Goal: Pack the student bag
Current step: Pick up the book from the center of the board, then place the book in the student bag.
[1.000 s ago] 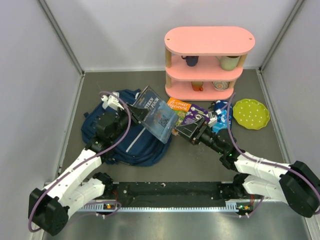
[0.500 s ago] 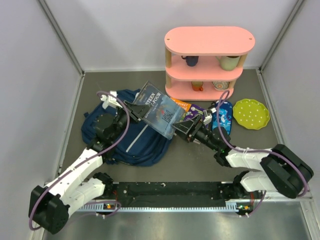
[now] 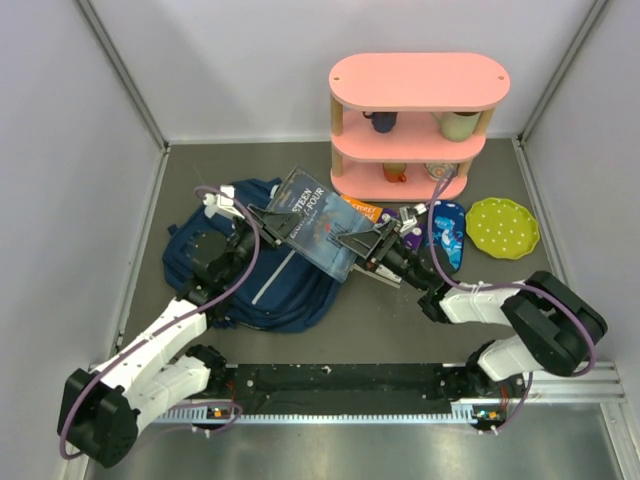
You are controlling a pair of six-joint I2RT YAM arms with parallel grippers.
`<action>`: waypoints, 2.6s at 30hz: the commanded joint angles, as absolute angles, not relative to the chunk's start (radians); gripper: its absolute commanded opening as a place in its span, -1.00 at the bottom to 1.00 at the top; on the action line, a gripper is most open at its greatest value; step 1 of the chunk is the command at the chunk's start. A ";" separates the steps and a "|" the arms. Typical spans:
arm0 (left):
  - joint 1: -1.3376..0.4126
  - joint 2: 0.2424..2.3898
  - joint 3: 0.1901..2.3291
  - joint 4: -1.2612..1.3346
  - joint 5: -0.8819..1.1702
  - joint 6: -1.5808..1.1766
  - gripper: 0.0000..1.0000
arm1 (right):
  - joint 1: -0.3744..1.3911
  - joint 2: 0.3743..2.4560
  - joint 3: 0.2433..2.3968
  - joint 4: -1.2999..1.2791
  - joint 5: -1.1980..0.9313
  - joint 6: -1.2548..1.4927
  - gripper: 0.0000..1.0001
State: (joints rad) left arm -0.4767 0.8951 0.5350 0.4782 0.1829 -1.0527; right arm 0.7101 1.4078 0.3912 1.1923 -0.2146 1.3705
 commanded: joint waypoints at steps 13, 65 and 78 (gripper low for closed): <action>-0.474 0.910 0.514 0.720 0.221 -1.140 -1.00 | 0.690 1.445 0.419 1.465 -0.222 1.379 -0.63; -0.788 1.331 0.835 -0.428 -0.324 -0.253 0.62 | 0.635 0.595 0.460 -0.089 0.156 0.988 -1.00; -0.813 1.430 0.874 -0.469 -0.462 -0.258 -0.23 | 0.634 0.583 0.445 -0.112 0.155 1.005 -1.00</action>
State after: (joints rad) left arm -0.8127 1.4174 0.8417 -0.4469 -0.3943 -0.2607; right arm 0.6392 0.6071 0.4076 -0.2268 0.1558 0.9806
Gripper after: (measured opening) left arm 0.479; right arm 0.197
